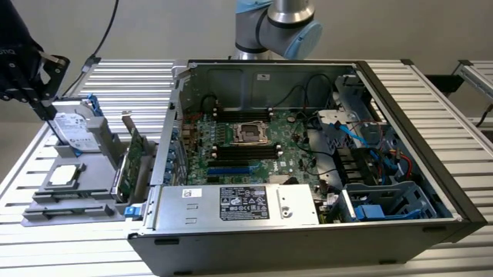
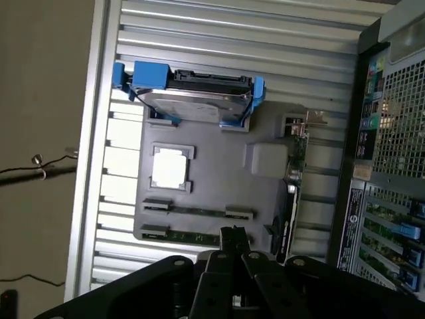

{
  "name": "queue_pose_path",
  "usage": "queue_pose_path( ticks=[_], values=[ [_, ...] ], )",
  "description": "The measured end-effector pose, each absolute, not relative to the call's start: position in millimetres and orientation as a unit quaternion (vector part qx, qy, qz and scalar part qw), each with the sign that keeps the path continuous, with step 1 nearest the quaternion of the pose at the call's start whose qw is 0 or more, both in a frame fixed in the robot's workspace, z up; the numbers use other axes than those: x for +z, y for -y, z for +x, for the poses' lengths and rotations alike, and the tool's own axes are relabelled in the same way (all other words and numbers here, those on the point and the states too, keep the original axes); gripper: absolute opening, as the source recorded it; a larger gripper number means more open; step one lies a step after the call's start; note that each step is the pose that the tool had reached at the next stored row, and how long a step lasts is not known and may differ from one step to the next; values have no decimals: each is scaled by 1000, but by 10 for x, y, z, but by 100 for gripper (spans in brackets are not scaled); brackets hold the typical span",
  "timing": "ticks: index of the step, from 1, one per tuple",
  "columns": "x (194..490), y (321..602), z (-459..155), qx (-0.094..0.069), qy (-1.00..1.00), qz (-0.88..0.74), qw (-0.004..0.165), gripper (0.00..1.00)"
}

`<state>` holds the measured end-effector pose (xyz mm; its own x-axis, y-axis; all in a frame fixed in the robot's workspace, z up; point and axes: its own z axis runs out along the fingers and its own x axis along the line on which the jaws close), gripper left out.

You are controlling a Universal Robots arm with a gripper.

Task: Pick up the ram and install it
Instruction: 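Pick up the ram and move it above insertion slot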

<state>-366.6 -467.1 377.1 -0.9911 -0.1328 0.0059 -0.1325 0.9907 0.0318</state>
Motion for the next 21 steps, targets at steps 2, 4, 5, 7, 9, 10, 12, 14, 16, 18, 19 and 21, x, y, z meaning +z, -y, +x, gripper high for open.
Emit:
queue_pose_path(
  ticks=[2,4,5,7,9,10,12,14,16,18,19,21],
  values=[
    [3771,4672,-3666,-15,996,84,4,11],
    [3770,4671,-3666,-15,995,103,5,11],
    [3769,4671,-3666,-15,994,112,5,11],
    [3769,4671,-3666,-15,991,130,5,11],
    [3769,4672,-3668,-15,989,147,6,11],
    [3769,4671,-3670,-15,988,156,6,11],
    [3769,4671,-3674,-15,985,174,6,11],
    [3768,4672,-3675,-15,981,192,6,11],
    [3766,4672,-3675,-15,978,209,6,11],
    [3763,4671,-3675,-14,974,227,7,11],
    [3762,4671,-3676,-14,972,236,7,11],
    [3759,4671,-3676,-14,967,254,7,11]
  ],
)
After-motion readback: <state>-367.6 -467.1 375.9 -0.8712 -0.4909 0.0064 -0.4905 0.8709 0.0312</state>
